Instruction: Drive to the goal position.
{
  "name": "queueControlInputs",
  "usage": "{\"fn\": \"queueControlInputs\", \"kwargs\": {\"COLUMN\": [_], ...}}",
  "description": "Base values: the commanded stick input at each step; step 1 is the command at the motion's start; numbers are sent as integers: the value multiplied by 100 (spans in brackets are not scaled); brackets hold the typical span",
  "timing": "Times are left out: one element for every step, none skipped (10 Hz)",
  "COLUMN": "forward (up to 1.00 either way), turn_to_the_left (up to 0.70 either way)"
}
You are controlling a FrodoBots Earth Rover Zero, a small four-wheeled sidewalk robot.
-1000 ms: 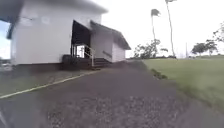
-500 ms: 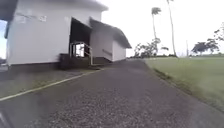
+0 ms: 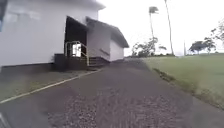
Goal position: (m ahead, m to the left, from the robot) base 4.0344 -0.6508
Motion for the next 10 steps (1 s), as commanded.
{"fn": "queueControlInputs", "kwargs": {"forward": [70, 70, 70, 70, 70, 70, 70, 70, 70, 70], "turn_to_the_left": [0, 0, 0, 0, 0, 0, 0, 0, 0, 0]}}
